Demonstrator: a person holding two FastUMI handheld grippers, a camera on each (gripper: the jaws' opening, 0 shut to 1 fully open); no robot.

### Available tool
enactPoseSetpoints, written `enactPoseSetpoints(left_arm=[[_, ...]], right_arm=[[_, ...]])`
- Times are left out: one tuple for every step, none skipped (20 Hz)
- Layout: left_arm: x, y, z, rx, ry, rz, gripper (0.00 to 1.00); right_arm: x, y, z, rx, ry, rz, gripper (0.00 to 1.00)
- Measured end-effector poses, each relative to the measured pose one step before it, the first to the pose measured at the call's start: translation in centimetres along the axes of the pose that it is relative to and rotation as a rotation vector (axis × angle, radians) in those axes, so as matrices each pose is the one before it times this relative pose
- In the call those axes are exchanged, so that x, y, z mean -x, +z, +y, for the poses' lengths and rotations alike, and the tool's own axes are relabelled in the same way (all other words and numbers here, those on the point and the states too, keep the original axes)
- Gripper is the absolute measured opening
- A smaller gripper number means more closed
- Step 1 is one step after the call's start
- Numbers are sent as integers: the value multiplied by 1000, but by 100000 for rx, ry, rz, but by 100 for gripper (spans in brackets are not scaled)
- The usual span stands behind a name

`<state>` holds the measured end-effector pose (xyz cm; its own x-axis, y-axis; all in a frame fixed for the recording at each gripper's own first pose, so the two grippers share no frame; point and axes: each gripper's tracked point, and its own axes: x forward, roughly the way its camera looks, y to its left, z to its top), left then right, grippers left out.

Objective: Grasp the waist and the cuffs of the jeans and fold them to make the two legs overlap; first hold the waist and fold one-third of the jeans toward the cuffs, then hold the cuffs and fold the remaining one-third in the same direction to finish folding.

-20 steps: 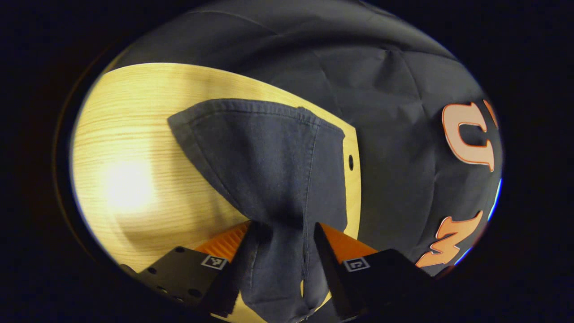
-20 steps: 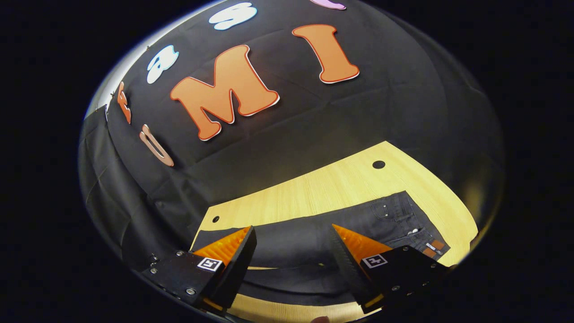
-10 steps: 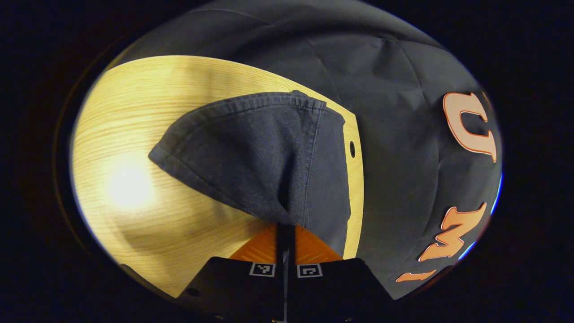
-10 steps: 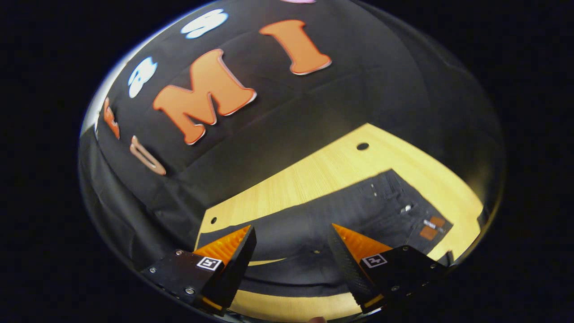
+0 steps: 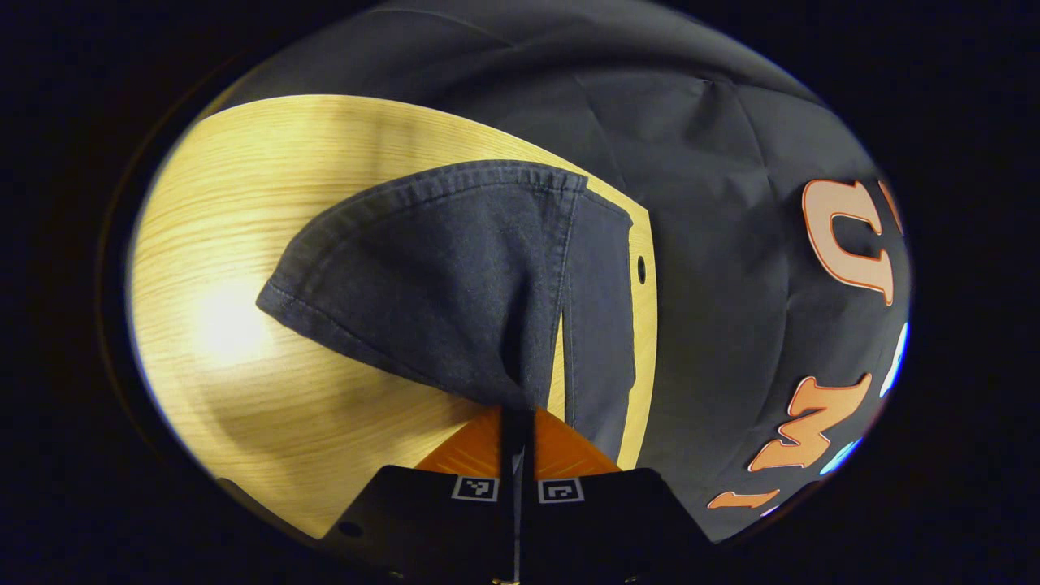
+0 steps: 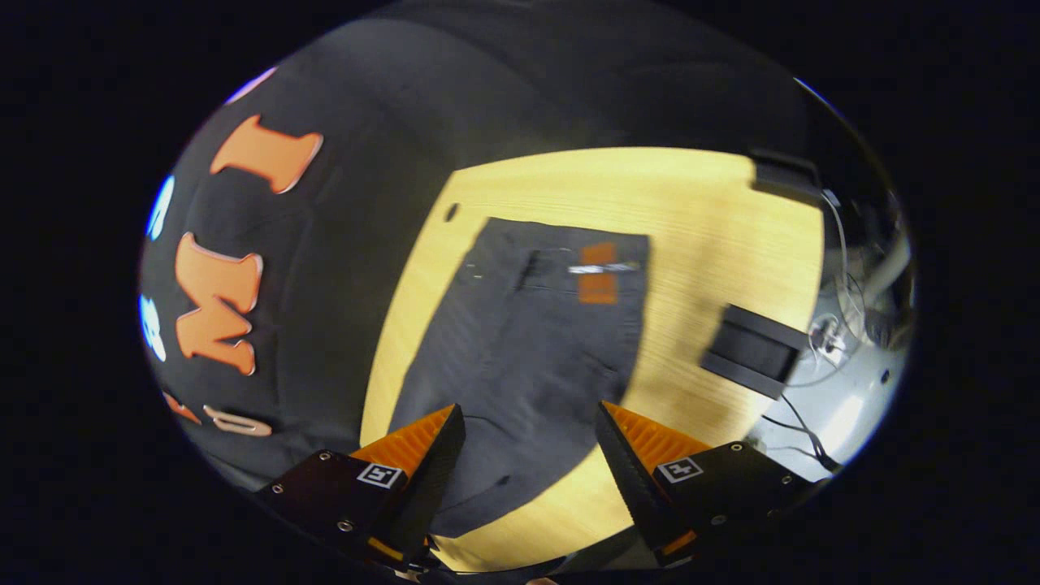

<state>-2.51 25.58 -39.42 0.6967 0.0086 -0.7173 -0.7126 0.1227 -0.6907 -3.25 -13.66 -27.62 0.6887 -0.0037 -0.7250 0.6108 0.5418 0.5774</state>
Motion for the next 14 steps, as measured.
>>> enactPoseSetpoints(left_arm=[[-28, 61, -76, -605, 484, 113, 3], [93, -28, -57, -543, 246, 83, 3], [-10, 64, -85, -323, 376, -177, 3], [-72, 48, -152, -425, 204, 42, 3], [-3, -5, -22, -403, 563, -228, 3], [52, -63, -73, -444, 319, 26, 3], [43, 67, -50, -500, 390, -162, 3], [123, -65, -82, -327, 130, -86, 3], [112, 25, -131, -117, -123, -88, 3], [-111, 98, 36, -151, 55, -61, 3], [-144, 71, -78, -302, -263, 75, 3], [96, -121, -111, -396, 136, 15, 3], [-54, 2, -52, -346, -197, 263, 3], [102, -19, -21, -320, 287, 498, 3]], right_arm=[[-1080, -193, -1201, -346, -2327, 847, 98], [-753, -121, -702, -701, -1352, 1178, 98], [-770, 97, -442, -920, -338, 1037, 98], [-229, 250, -374, -1196, -233, 243, 98], [-641, 432, -269, -1909, -289, -474, 98], [-740, 303, 160, -1591, 723, -593, 99], [-273, 298, 739, -1692, 2834, -808, 98], [-507, 195, 665, 71, 1754, -737, 98], [-537, 193, 119, 1734, 590, -196, 98], [-201, 27, -86, 2839, 302, 258, 96], [-684, 101, -10, 2964, 183, 244, 92], [-515, -194, 465, 1560, -312, 187, 88], [-657, 141, 158, 917, -846, -859, 77], [-512, 177, -592, 1498, -3067, -773, 65]])
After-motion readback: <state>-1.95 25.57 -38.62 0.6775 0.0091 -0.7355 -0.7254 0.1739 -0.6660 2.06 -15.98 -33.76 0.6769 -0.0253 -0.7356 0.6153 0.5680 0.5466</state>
